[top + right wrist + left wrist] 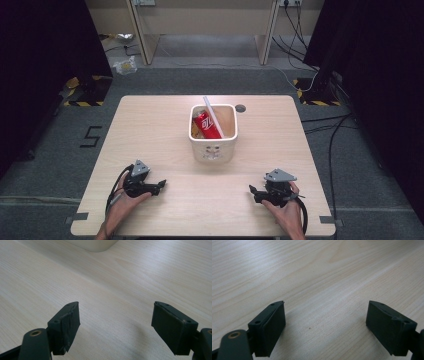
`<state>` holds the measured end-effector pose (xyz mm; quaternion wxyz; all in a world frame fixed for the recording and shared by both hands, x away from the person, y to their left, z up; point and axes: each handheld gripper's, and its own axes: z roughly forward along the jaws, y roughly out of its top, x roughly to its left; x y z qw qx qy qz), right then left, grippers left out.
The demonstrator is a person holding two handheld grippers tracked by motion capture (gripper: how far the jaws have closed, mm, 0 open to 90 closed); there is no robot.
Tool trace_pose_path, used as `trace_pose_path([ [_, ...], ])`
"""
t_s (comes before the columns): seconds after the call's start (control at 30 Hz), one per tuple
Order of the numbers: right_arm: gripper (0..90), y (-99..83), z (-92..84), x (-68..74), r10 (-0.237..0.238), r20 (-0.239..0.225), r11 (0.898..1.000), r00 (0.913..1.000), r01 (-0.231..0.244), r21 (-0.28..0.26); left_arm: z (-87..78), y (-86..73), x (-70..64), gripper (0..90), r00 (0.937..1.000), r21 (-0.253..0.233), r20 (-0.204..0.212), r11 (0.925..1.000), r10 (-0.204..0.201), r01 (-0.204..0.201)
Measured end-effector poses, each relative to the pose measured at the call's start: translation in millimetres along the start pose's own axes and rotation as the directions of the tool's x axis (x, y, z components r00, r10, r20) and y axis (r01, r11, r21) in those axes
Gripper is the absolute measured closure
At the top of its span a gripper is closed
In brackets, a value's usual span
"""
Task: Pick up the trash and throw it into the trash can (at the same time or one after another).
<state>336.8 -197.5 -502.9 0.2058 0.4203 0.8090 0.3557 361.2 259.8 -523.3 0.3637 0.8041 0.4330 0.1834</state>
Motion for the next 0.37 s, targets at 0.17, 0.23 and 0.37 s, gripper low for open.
trace_pose_path([
  [0.17, 22.2, -4.7, 3.1, 1.8, -0.002, -0.011, 1.0, 0.9999, 0.002, 0.025, 0.0, 0.0, 0.0, 15.0, 1.0, -0.001, -0.001, 1.0, -0.001, 0.001],
  [0.23, 22.0, -5.7, 4.1, 1.5, -0.008, -0.012, 1.0, 0.9999, 0.008, 0.026, 0.0, 0.0, 0.1, 15.0, 1.0, 0.001, -0.001, 1.0, 0.001, -0.001],
  [0.37, 21.4, -7.0, 4.8, 1.8, 0.006, -0.009, 0.999, 0.9999, -0.006, 0.033, 0.0, 0.0, 0.0, 15.1, 1.0, 0.0, 0.0, 1.0, 0.0, 0.0],
])
